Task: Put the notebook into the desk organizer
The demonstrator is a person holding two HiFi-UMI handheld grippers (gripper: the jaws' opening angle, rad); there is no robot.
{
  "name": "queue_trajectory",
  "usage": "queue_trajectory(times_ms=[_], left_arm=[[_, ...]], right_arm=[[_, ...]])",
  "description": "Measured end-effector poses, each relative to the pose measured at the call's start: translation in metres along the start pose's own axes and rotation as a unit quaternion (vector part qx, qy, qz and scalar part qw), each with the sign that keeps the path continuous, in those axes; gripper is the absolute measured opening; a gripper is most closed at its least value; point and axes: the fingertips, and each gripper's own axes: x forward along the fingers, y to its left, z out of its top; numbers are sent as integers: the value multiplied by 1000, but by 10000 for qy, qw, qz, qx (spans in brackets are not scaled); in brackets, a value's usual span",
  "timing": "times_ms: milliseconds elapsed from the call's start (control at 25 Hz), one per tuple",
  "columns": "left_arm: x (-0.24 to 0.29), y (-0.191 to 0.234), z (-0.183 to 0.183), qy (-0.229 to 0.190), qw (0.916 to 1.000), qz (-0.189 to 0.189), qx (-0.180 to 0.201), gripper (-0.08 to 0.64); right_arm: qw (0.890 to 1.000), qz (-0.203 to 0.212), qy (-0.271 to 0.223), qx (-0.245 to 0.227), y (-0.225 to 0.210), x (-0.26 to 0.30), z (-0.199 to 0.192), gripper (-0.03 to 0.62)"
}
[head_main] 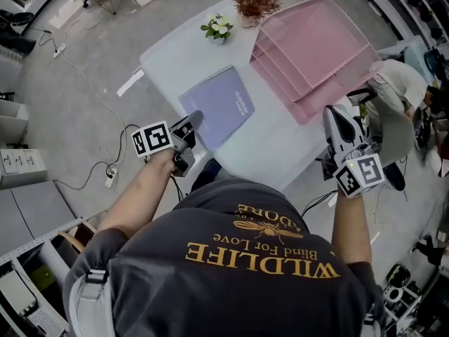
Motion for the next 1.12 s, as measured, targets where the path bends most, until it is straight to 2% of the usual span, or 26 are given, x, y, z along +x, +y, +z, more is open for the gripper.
queue_trajectory(times_ms=[200,360,480,560,720,1040,1120], left_arm=[[14,-87,21,35,9963,-767,378,32],[15,-157,46,-33,9888,-1258,801,32],[18,-206,66,-110,9828,-1608,904,32],[18,-239,79,-169,9763,-1855,1104,32],[29,-303,95,-168,9578,-2343,1655,32],[97,-383,109,-54,9391,-2694,2131,32],[121,-398,111,-49,9383,-2679,2185,32]], right_arm=[[9994,-324,-149,0,-24,-24,11,0],[9979,-567,-316,22,-37,-50,20,0],[9963,-748,-410,58,-50,-66,21,0],[9952,-859,-468,93,-56,-75,21,0],[9928,-1043,-573,133,-67,-93,23,0],[9879,-1337,-754,205,-80,-120,25,0],[9864,-1424,-789,234,-83,-129,23,0]])
